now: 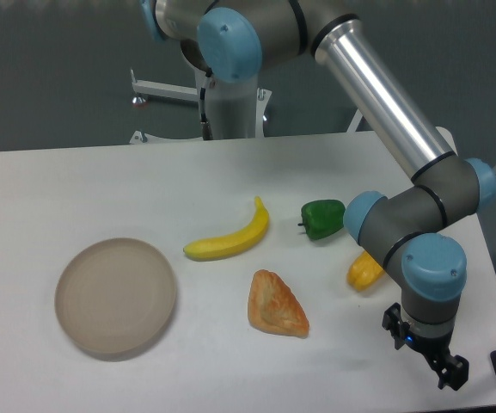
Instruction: Pick up the green pepper from the table
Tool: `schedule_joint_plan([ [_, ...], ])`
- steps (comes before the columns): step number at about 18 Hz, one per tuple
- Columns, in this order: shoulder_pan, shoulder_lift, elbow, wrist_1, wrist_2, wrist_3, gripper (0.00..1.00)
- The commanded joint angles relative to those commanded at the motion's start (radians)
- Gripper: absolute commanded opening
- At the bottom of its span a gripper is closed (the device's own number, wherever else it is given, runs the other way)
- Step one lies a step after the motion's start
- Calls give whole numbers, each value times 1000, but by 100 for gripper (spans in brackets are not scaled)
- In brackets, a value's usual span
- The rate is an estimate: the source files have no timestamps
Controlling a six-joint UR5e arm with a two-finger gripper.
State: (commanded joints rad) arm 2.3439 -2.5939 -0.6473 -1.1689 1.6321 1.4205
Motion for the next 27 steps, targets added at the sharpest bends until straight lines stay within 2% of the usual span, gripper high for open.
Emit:
schedule_joint_plan([
  [10, -2, 14, -11, -2, 2, -6, 100],
  [13, -2, 41, -37, -14, 3, -11, 100],
  [21, 23, 254, -333, -37, 2, 8, 100],
  [25, 43, 362, -466, -90, 0, 23, 100],
  [27, 46, 411, -538, -94, 0, 63, 100],
])
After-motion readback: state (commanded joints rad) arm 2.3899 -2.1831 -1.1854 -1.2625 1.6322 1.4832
